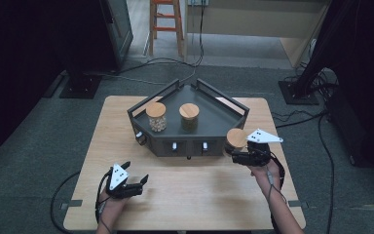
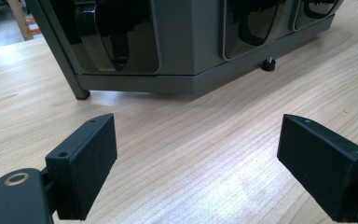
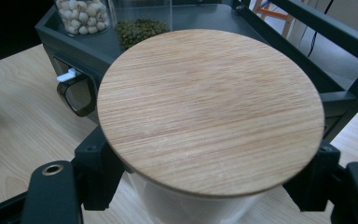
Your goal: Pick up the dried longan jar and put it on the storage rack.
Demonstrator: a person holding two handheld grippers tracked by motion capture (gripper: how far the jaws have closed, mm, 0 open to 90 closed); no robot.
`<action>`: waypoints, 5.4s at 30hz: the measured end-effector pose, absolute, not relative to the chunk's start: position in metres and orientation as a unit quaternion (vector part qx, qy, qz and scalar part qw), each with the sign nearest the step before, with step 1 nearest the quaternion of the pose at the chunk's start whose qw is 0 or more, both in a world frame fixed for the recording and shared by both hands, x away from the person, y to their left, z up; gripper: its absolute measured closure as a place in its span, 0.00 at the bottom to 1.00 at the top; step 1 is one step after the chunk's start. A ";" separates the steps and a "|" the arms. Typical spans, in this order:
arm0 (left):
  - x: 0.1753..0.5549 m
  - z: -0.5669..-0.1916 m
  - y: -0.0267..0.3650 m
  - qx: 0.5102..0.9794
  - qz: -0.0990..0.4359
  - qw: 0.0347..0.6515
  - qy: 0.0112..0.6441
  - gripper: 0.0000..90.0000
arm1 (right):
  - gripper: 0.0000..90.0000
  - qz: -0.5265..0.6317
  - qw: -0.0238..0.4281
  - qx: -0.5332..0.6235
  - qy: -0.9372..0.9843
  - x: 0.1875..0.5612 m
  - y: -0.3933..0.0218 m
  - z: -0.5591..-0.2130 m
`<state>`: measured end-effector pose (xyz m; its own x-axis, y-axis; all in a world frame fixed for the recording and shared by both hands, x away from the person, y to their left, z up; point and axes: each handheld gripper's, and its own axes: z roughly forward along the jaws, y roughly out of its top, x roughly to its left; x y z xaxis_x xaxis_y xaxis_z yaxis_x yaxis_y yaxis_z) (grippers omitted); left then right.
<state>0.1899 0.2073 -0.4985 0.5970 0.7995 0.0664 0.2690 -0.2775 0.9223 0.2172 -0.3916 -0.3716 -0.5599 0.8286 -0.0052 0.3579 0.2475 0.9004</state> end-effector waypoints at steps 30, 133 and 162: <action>0.191 -0.499 0.208 0.750 0.273 0.485 0.357 0.13 | 0.28 0.469 0.249 0.387 0.754 0.240 -0.390 -0.345; 0.191 -0.497 0.211 0.751 0.272 0.482 0.360 0.13 | 0.28 0.442 0.267 0.420 0.746 0.326 -0.348 -0.360; 0.192 -0.497 0.210 0.755 0.271 0.479 0.358 0.13 | 0.19 0.461 0.263 0.415 0.739 0.324 -0.355 -0.371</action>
